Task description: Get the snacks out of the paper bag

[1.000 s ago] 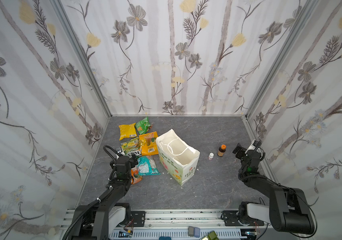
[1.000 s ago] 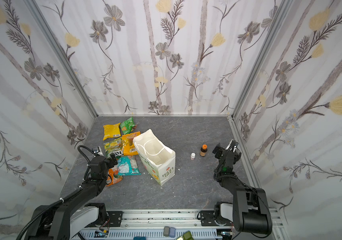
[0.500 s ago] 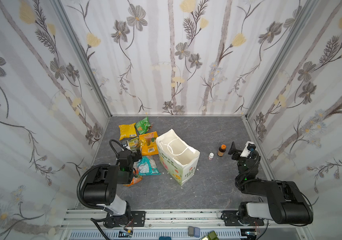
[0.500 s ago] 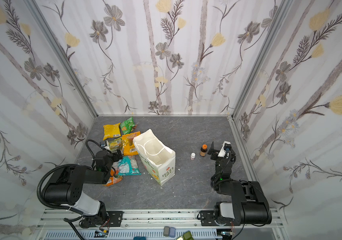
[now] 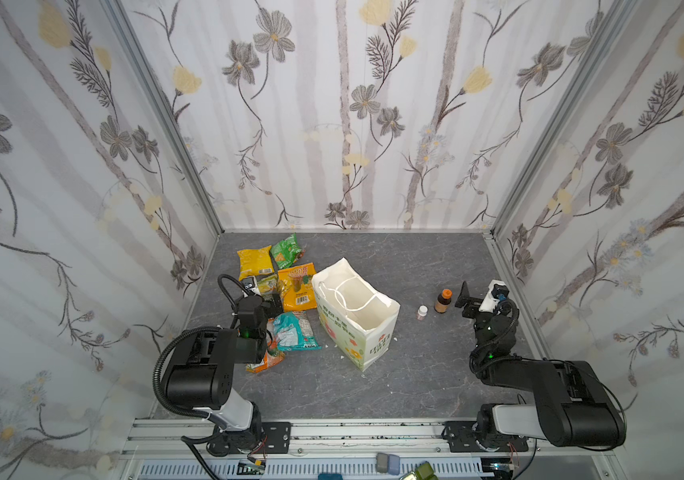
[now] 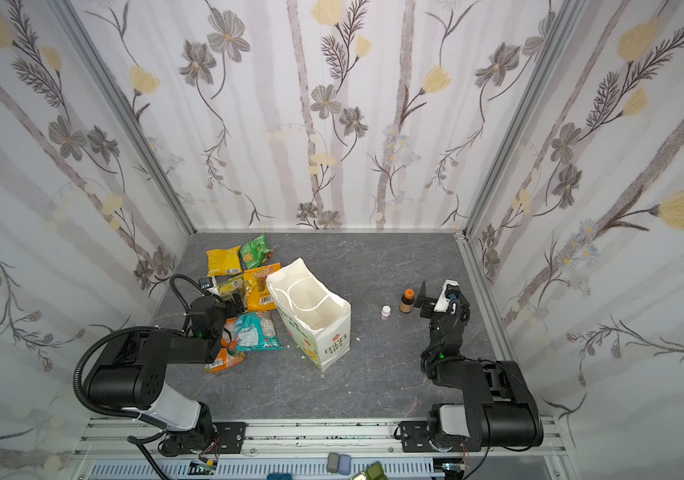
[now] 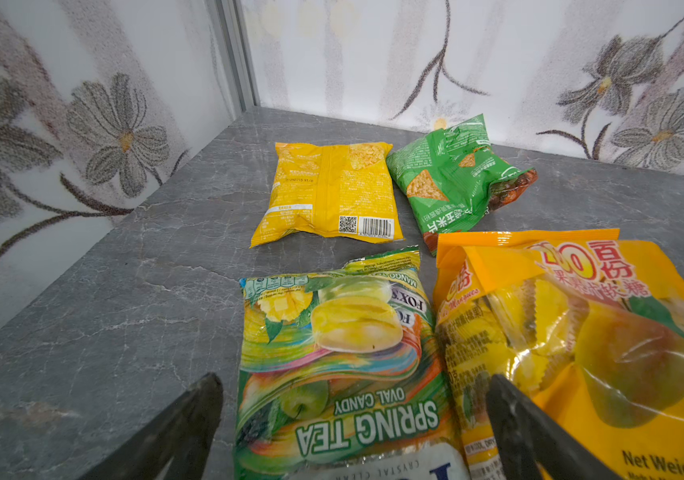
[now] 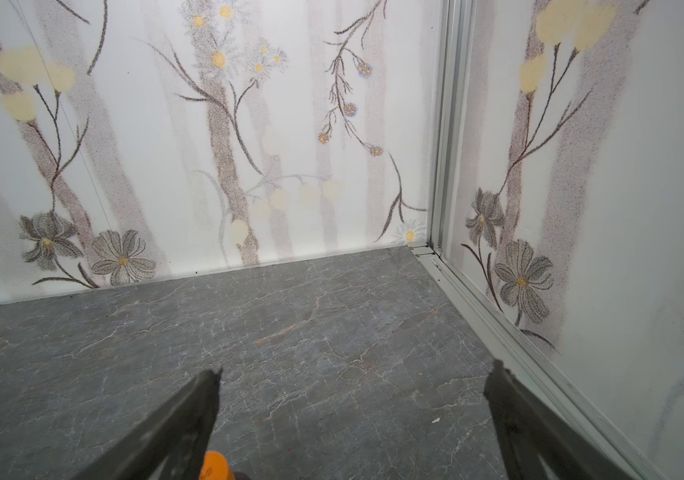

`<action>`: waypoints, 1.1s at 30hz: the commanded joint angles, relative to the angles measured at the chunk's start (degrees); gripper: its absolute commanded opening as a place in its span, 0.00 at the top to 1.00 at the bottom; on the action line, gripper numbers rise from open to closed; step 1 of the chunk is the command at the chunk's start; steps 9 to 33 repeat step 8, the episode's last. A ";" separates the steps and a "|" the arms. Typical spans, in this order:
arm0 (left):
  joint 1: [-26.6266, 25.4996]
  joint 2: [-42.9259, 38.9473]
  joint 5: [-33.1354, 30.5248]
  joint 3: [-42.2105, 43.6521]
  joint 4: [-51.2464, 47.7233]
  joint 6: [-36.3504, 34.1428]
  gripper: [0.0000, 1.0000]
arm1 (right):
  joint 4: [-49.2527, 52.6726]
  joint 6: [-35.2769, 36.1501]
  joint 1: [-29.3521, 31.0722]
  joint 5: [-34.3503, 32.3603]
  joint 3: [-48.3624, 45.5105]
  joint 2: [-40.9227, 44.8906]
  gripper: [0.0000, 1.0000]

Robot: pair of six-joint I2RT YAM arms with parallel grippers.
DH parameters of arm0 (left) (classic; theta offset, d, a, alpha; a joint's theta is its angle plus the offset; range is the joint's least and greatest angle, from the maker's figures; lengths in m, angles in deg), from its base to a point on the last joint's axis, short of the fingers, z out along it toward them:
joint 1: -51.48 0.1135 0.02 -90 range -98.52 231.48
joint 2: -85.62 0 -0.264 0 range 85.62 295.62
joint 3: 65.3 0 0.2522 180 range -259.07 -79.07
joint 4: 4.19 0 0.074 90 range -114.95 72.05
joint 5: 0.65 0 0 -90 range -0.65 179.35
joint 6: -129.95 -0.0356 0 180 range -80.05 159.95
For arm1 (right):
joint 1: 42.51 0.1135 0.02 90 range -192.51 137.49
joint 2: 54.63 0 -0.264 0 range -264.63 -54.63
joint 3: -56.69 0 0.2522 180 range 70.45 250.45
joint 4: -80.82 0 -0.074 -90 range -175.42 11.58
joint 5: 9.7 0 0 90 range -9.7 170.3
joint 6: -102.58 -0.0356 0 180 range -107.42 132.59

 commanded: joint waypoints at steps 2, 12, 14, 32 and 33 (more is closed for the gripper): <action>0.05 0.00 -0.75 -0.37 0.35 -0.24 0.00 | -1.56 1.33 0.32 0.51 0.79 -0.45 0.00; 0.05 0.00 -0.75 -0.38 0.37 -0.30 0.00 | -2.24 1.33 0.39 0.51 0.35 -0.14 0.00; 0.05 0.00 -0.75 -0.38 0.37 -0.30 0.00 | -2.24 1.33 0.39 0.51 0.35 -0.14 0.00; 0.05 0.00 -0.75 -0.38 0.37 -0.30 0.00 | -2.24 1.33 0.39 0.51 0.35 -0.14 0.00; 0.05 0.00 -0.75 -0.38 0.37 -0.30 0.00 | -2.24 1.33 0.39 0.51 0.35 -0.14 0.00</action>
